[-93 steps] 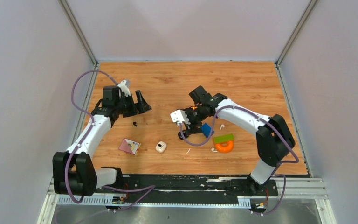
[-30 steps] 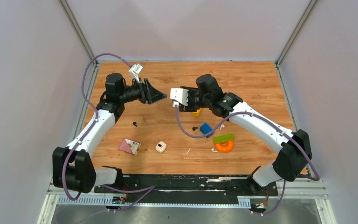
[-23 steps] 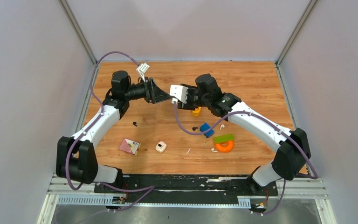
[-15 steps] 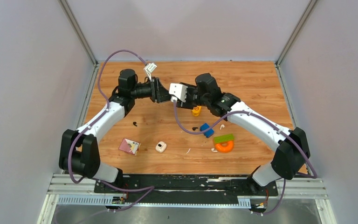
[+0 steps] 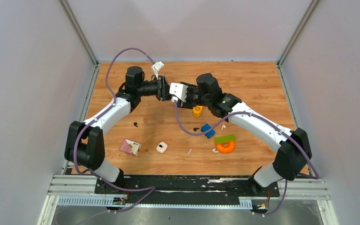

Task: Insert the wireless bluetooth earbuds into the charging case
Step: Pass from the right arm to the left, then pass from the left arm to the right

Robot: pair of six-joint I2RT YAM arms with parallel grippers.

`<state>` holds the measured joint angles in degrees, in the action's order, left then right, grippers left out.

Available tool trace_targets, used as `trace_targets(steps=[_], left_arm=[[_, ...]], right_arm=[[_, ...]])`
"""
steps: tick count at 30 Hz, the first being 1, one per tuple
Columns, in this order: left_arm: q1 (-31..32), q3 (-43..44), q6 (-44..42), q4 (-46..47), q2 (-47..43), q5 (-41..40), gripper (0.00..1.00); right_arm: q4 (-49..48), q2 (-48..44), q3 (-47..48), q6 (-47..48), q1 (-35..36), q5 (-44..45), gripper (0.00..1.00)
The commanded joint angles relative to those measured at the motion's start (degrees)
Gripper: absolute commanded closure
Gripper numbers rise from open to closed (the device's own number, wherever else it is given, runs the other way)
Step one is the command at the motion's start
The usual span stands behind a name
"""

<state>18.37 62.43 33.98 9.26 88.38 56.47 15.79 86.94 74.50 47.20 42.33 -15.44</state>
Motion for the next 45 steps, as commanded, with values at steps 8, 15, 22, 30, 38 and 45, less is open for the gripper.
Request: trace_targets(steps=[8,15,22,30,38,45], left_arm=[[0.9,2.7,-1.3,2.3,1.1,3.0,0.70],[1.0,1.0,-2.3,5.7,-0.7,7.1,0.93],[2.9,-5.3,-15.0,13.4,-7.1,11.3,0.94],[7.5,-14.4,-13.7,43.1,-6.7,4.9,0.92],[10.0,-13.2,-15.0,48.4,-3.3,5.9,0.94],[11.0,-12.2,-16.4,47.0,-2.4,5.8,0.94]], right_arm=[[-4.3,-1.9,0.0,-1.0,0.2,0.1,0.49],[12.8,-2.2,7.9,-9.9,-8.0,-22.2,0.19],[46.8,4.7,28.0,-2.2,-14.1,-34.0,0.26],[62.7,10.0,35.9,3.9,-13.7,-35.3,0.50],[56.8,9.0,33.8,-0.5,-12.0,-33.0,0.52],[56.5,8.5,34.2,-0.6,-11.4,-31.5,0.55]])
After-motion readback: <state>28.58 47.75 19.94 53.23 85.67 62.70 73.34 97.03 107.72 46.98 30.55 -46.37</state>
